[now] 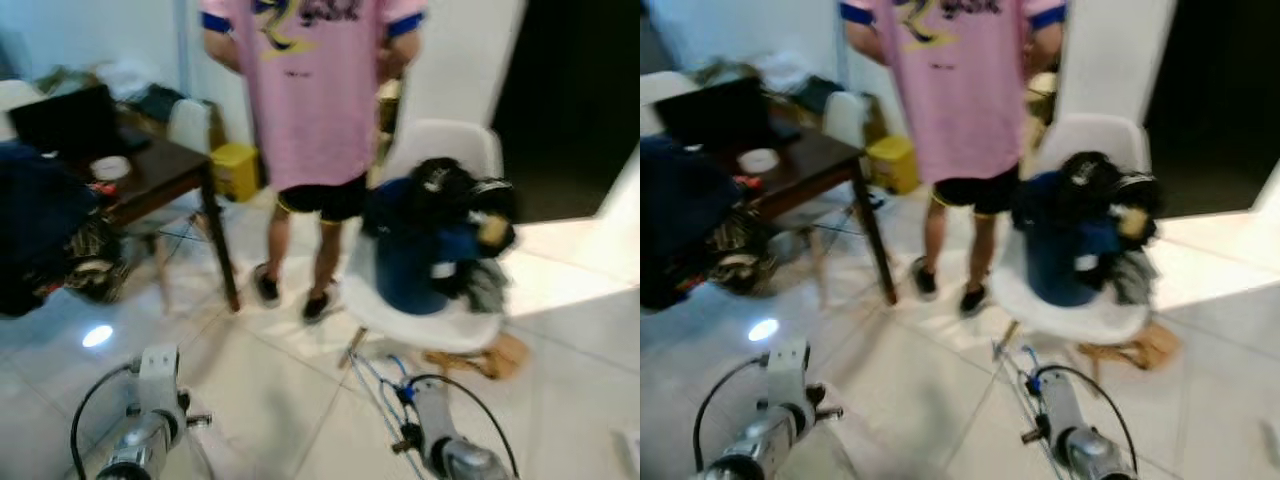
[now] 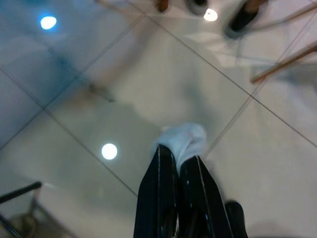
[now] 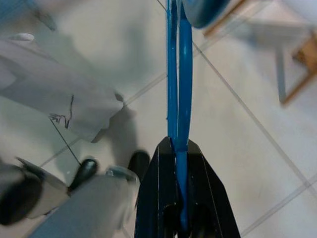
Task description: Hang hanger
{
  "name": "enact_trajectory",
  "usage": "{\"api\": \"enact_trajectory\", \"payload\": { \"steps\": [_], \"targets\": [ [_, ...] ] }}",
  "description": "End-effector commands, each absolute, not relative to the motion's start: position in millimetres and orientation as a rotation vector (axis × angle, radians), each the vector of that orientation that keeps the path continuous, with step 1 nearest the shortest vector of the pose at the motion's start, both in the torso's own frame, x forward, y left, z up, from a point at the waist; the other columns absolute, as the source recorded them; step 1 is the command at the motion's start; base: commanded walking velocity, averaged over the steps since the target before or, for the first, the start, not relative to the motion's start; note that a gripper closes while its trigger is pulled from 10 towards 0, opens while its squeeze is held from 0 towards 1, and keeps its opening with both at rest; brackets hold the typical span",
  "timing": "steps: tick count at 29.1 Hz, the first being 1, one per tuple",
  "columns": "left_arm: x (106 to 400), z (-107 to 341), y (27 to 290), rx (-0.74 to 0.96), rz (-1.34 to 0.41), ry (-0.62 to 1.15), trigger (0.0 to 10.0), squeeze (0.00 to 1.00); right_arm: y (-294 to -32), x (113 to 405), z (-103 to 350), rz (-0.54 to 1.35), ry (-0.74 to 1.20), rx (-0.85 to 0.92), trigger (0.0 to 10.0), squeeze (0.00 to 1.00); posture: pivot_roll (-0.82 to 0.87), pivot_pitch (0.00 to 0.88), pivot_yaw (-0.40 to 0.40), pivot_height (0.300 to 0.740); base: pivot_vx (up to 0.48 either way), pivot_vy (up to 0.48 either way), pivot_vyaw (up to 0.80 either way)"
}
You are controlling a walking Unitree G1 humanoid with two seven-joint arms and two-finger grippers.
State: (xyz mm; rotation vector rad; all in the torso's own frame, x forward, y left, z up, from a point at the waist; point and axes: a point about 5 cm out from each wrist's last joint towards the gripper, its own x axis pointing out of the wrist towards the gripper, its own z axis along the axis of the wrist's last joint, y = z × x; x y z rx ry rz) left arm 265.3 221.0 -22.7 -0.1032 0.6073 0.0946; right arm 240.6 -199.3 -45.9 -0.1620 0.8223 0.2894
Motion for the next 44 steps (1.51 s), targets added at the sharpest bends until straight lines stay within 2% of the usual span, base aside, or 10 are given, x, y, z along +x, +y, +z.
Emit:
{"api": "enact_trajectory", "payload": {
  "steps": [1,9,16,17,19,21,24,27,34,44],
  "targets": [
    [263,-23,228,-0.110,0.113,0.612,10.0,0.00,-192,246,-43,0.301,0.784,-0.133,10.0,0.00,0.06,0.000,0.002,0.740,0.352,0.000,0.80],
    [305,27,248,-0.156,0.136,0.365,10.0,0.00,-190,252,-35,0.326,0.669,-0.195,10.0,0.00,0.07,0.000,-0.001,0.740,0.348,0.000,0.80],
    [330,67,232,-0.084,0.032,0.141,10.0,0.00,-188,256,-28,0.325,0.582,-0.138,10.0,0.00,0.08,0.000,0.009,0.740,0.335,0.000,0.58],
    [338,86,221,-0.053,-0.017,0.040,10.0,0.00,-194,292,7,0.332,0.435,-0.114,10.0,0.00,0.08,0.000,0.013,0.740,0.337,0.000,0.00],
    [338,86,221,-0.053,-0.017,0.040,10.0,0.00,-194,292,7,0.332,0.435,-0.114,10.0,0.00,0.08,0.000,0.013,0.740,0.337,0.000,0.00],
    [349,127,200,-0.030,-0.097,-0.144,10.0,0.00,-196,341,80,0.401,0.160,-0.082,10.0,0.00,0.08,0.000,0.015,0.740,0.341,0.000,0.00],
    [349,127,200,-0.030,-0.097,-0.144,10.0,0.00,-196,341,80,0.401,0.160,-0.082,10.0,0.00,0.08,0.000,0.015,0.740,0.341,0.000,0.00],
    [355,166,181,-0.012,-0.175,-0.278,10.0,0.00,-184,356,124,0.511,-0.015,-0.063,10.0,0.00,0.08,0.000,0.019,0.740,0.339,0.000,0.00],
    [358,214,163,-0.009,-0.242,-0.435,10.0,0.00,-169,361,153,0.600,-0.117,-0.114,10.0,0.00,0.08,0.000,0.016,0.740,0.342,0.000,0.00],
    [356,286,181,0.058,-0.168,-0.646,10.0,0.00,-163,364,172,0.613,-0.187,-0.098,10.0,0.00,0.08,0.000,0.009,0.740,0.340,0.000,0.00]
  ]
}}
